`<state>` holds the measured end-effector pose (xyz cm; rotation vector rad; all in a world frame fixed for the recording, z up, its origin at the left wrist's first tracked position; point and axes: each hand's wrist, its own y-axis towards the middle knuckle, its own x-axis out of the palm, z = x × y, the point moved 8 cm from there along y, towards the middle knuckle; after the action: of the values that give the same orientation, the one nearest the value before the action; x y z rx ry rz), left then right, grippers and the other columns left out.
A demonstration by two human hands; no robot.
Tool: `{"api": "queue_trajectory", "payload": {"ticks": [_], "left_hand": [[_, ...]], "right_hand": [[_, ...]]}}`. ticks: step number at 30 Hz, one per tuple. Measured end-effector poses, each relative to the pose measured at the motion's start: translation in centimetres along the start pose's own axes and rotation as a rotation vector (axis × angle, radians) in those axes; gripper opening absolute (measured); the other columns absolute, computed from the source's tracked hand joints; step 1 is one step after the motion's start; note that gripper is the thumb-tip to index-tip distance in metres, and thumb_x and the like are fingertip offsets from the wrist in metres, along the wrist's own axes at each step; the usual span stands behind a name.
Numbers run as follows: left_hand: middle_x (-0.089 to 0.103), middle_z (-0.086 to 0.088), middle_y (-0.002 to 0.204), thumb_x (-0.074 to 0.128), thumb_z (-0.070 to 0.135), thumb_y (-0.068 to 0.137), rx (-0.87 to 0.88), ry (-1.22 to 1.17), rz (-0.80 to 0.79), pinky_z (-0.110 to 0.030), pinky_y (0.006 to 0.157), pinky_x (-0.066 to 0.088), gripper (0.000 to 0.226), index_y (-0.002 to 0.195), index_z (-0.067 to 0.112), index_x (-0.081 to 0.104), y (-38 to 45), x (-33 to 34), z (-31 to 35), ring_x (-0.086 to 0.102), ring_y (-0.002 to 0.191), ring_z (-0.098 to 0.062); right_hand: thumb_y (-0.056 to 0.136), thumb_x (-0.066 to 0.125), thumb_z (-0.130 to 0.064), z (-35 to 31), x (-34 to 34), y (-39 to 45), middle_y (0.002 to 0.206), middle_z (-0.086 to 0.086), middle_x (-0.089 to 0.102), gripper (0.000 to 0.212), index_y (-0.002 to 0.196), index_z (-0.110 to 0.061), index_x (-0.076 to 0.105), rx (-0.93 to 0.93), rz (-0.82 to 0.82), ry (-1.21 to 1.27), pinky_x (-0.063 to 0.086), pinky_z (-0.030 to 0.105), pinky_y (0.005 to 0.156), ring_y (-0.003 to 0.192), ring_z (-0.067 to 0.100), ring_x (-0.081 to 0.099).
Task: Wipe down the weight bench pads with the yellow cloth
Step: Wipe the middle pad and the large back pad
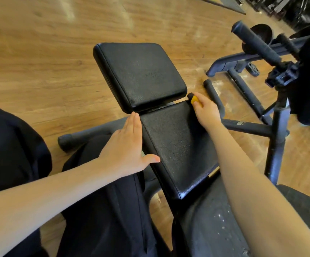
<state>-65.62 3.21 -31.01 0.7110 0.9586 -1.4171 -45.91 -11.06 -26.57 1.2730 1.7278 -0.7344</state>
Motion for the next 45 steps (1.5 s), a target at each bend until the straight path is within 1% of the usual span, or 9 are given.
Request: {"api": "queue_trajectory", "payload": {"ticks": [6,9,16,21,25,30,36,42,45], "left_hand": [[-0.016,-0.015,0.155,0.050,0.071,0.075,0.002,-0.012,-0.011,-0.035,0.114,0.018,0.121,0.143,-0.001,-0.019,-0.1,-0.1,0.1,0.001,0.145,-0.025],[-0.016,-0.015,0.155,0.050,0.072,0.074,0.001,-0.016,-0.016,-0.035,0.115,0.017,0.121,0.143,-0.001,-0.018,-0.1,-0.1,0.0,-0.002,0.146,-0.024],[-0.017,-0.014,0.155,0.052,0.069,0.076,-0.012,-0.052,-0.010,-0.034,0.115,0.018,0.120,0.143,0.000,-0.019,-0.2,-0.2,0.2,-0.005,0.145,-0.023],[-0.018,-0.010,0.156,0.054,0.067,0.076,-0.045,-0.065,-0.005,-0.036,0.111,0.026,0.119,0.144,0.004,-0.021,-0.4,-0.5,0.3,0.004,0.145,-0.024],[-0.017,-0.008,0.156,0.054,0.068,0.076,-0.041,-0.065,-0.009,-0.037,0.111,0.026,0.120,0.144,0.005,-0.021,-0.4,-0.5,0.3,0.000,0.145,-0.020],[-0.015,-0.007,0.157,0.056,0.066,0.076,-0.057,-0.066,-0.022,-0.037,0.112,0.023,0.119,0.144,0.004,-0.020,-0.4,-0.5,0.4,0.000,0.145,-0.020],[-0.016,-0.010,0.156,0.055,0.066,0.077,-0.058,-0.067,-0.036,-0.037,0.112,0.025,0.118,0.144,0.004,-0.021,-0.4,-0.4,0.4,0.001,0.145,-0.021],[-0.015,-0.007,0.157,0.054,0.067,0.076,-0.068,-0.076,-0.023,-0.039,0.110,0.028,0.117,0.145,0.006,-0.019,-0.6,-0.4,0.3,0.005,0.145,-0.022],[-0.012,-0.009,0.157,0.055,0.066,0.076,-0.065,-0.082,-0.009,-0.039,0.111,0.025,0.117,0.146,0.005,-0.017,-0.6,-0.3,0.2,0.005,0.145,-0.023]], "right_hand": [[0.096,0.040,-0.024,1.1,-0.6,-0.2,0.128,0.009,0.054,0.037,0.132,-0.023,0.046,0.074,-0.077,-0.004,0.035,0.025,0.089,0.119,0.025,0.047],[0.095,0.040,-0.026,4.9,-1.8,-3.1,0.106,0.007,0.056,0.027,0.118,-0.022,0.053,0.169,-0.062,-0.002,0.038,0.027,0.076,0.102,0.022,0.051],[0.095,0.040,-0.025,8.7,-3.1,-6.4,0.125,0.017,0.056,0.025,0.108,-0.012,0.057,0.270,-0.046,-0.077,0.034,0.032,0.086,0.116,0.030,0.049],[0.095,0.036,-0.021,4.6,-1.2,-1.7,0.088,0.014,0.058,0.021,0.084,-0.010,0.050,0.179,-0.063,-0.110,0.033,0.032,0.071,0.094,0.031,0.052],[0.096,0.033,-0.027,2.1,0.6,2.3,0.111,0.021,0.059,0.034,0.118,-0.008,0.050,0.161,-0.061,-0.113,0.045,0.042,0.080,0.100,0.038,0.056],[0.095,0.037,-0.030,3.5,-0.4,0.3,0.089,0.011,0.054,0.024,0.100,-0.013,0.053,0.150,-0.052,-0.018,0.041,0.035,0.073,0.084,0.027,0.052],[0.096,0.039,-0.027,8.2,-3.5,-8.5,0.104,0.015,0.058,0.028,0.108,-0.009,0.057,0.299,-0.031,-0.015,0.036,0.033,0.078,0.106,0.033,0.053],[0.096,0.035,-0.022,9.2,-3.8,-9.9,0.075,0.008,0.049,0.027,0.082,-0.007,0.052,0.439,0.018,0.080,0.032,0.031,0.056,0.071,0.023,0.046],[0.095,0.036,-0.022,9.7,-3.8,-9.6,0.076,0.010,0.046,0.027,0.082,-0.004,0.051,0.543,0.109,0.245,0.027,0.031,0.051,0.062,0.020,0.041]]}}
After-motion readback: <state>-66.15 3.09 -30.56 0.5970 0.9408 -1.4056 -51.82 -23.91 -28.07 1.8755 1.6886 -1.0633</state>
